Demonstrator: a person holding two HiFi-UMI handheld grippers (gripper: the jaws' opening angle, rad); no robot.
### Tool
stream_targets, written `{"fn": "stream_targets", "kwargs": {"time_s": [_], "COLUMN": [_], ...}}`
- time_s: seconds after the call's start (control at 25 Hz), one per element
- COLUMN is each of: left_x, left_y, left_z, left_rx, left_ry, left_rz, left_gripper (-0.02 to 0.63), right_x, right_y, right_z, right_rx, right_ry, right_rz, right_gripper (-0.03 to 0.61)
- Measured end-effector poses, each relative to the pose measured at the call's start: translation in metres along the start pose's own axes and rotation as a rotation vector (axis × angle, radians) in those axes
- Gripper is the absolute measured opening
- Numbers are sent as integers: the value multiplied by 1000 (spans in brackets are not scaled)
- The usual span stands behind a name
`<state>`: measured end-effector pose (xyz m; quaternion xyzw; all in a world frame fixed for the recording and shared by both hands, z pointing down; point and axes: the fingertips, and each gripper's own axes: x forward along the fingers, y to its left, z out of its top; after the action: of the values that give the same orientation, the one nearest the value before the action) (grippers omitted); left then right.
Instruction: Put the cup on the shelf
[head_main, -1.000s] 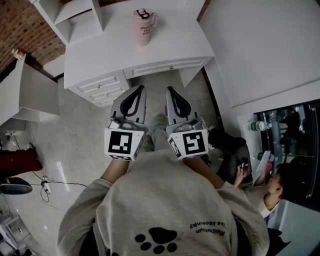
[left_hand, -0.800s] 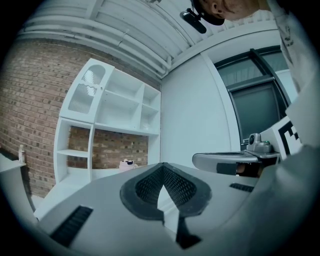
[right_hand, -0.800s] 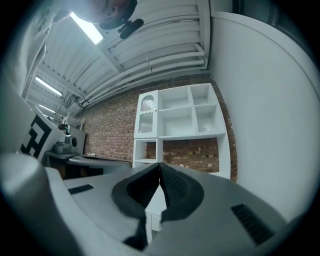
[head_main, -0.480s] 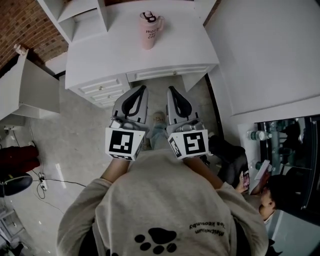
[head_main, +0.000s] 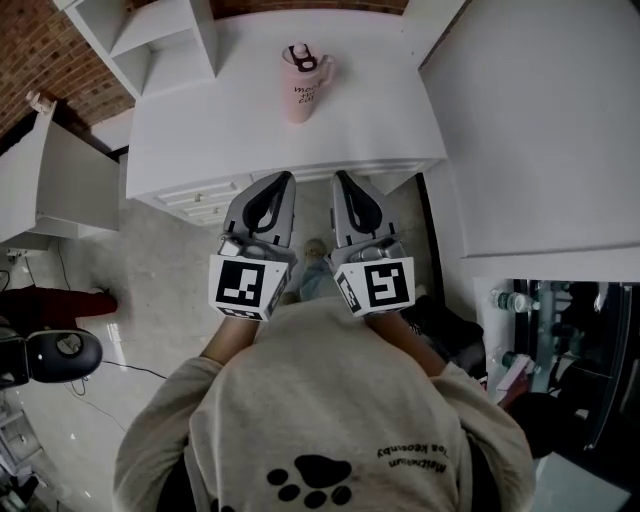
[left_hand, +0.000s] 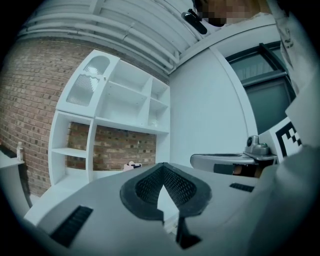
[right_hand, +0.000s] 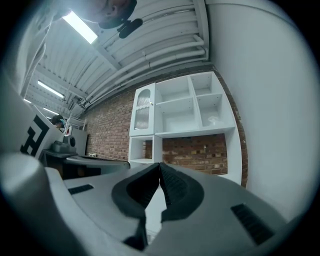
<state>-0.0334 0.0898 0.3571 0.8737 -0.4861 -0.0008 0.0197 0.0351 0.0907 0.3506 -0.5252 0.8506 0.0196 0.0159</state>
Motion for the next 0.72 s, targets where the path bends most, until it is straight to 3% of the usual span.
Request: {"fn": "stream_targets", "kwargs": {"time_s": [0.72], "left_x": [129], "left_y": [49], "left_z": [-6], "left_rx": [-28], "left_ry": [-8], "left_rz": [78], "left_gripper": [8], "right_x": [124], "right_y": [-88], "right_z": [-22], "right_rx": [14], "right_ry": [26], "right_rz": [133], "right_gripper": [9]}}
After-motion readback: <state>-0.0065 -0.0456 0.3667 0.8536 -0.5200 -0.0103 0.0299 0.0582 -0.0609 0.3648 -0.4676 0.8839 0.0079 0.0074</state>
